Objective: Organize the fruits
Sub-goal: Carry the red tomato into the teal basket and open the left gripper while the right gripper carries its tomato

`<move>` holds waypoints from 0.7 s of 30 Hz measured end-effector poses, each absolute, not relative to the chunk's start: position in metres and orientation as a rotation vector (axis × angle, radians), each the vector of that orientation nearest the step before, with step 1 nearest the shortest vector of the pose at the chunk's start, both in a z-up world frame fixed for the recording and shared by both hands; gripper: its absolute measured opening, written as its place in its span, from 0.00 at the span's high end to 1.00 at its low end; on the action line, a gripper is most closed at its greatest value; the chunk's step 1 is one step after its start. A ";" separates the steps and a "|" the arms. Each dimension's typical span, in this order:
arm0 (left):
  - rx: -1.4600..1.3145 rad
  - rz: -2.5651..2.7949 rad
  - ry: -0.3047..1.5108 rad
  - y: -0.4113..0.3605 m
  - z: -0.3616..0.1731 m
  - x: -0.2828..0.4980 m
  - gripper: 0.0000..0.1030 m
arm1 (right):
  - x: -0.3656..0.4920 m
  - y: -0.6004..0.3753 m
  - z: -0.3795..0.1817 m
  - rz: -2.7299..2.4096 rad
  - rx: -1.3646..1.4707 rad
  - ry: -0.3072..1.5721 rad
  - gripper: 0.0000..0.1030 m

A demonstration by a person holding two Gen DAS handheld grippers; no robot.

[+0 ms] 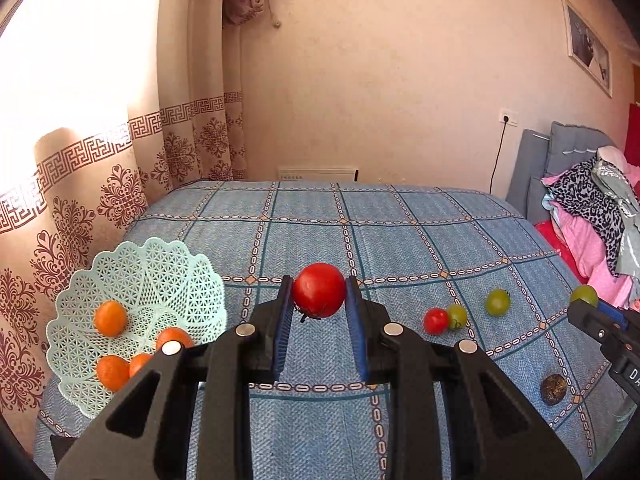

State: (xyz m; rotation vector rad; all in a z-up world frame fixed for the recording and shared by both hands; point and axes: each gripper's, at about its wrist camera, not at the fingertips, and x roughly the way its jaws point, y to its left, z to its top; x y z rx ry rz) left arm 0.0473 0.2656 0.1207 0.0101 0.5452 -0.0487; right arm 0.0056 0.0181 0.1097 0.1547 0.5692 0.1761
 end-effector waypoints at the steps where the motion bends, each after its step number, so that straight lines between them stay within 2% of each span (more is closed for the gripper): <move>1: 0.010 -0.036 0.539 0.271 0.121 0.046 0.74 | 0.008 0.025 0.112 0.192 0.147 0.571 0.72; 21: -0.061 0.193 0.484 0.380 0.130 0.045 0.74 | 0.057 0.177 0.133 0.463 0.072 0.583 0.72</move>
